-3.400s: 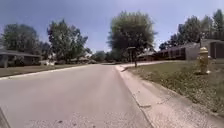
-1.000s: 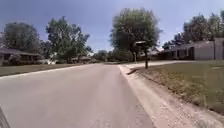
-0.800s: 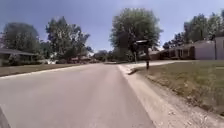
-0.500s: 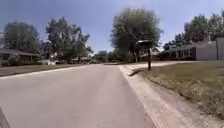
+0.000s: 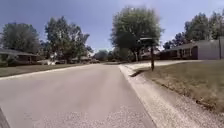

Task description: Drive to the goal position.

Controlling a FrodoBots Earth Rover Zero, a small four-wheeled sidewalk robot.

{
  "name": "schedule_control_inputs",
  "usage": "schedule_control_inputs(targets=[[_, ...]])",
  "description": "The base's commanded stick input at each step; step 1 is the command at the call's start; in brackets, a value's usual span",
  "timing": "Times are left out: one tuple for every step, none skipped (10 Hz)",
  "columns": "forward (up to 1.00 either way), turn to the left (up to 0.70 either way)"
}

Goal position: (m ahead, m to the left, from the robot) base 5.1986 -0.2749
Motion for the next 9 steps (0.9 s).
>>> schedule_control_inputs(targets=[[0.7,0.0],[0.7,0.0],[0.7,0.0],[0.7,0.0],[0.7,0.0],[0.7,0.0],[0.7,0.0],[0.7,0.0],[0.7,0.0]])
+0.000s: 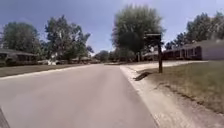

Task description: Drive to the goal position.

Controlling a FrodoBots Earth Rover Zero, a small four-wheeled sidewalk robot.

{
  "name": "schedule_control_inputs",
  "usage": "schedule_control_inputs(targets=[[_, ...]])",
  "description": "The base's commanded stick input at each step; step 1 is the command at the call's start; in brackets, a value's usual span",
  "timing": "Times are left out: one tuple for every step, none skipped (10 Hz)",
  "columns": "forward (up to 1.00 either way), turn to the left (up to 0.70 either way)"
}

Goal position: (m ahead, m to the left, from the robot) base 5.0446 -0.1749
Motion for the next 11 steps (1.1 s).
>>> schedule_control_inputs(targets=[[0.7,0.0],[0.7,0.0],[0.7,0.0],[0.7,0.0],[0.7,0.0],[0.7,0.0],[0.7,0.0],[0.7,0.0],[0.7,0.0],[0.7,0.0],[0.7,0.0]])
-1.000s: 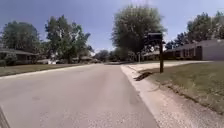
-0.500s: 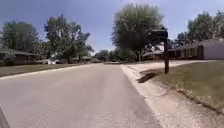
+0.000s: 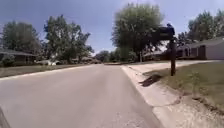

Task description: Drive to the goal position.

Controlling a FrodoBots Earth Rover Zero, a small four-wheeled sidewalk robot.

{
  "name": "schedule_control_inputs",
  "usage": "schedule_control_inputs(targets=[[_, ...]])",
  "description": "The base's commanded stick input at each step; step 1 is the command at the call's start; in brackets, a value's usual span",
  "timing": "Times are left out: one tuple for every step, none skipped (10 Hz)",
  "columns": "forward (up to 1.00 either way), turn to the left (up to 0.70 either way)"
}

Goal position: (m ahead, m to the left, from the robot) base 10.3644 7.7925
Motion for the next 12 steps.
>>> schedule_control_inputs(targets=[[0.7,0.0],[0.7,0.0],[0.7,0.0],[0.7,0.0],[0.7,0.0],[0.7,0.0],[0.7,0.0],[0.7,0.0],[0.7,0.0],[0.7,0.0],[0.7,0.0],[0.7,0.0]])
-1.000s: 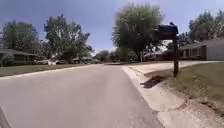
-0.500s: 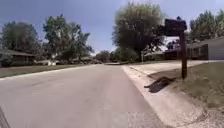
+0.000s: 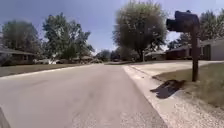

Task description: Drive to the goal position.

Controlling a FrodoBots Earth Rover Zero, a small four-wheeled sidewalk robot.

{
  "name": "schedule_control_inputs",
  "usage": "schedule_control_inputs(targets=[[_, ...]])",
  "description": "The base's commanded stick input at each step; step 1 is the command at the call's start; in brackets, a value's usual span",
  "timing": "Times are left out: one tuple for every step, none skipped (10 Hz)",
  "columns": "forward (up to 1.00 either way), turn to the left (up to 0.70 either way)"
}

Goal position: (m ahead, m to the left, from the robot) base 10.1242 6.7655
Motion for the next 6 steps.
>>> schedule_control_inputs(targets=[[0.7,0.0],[0.7,0.0],[0.7,0.0],[0.7,0.0],[0.7,0.0],[0.7,-0.16]])
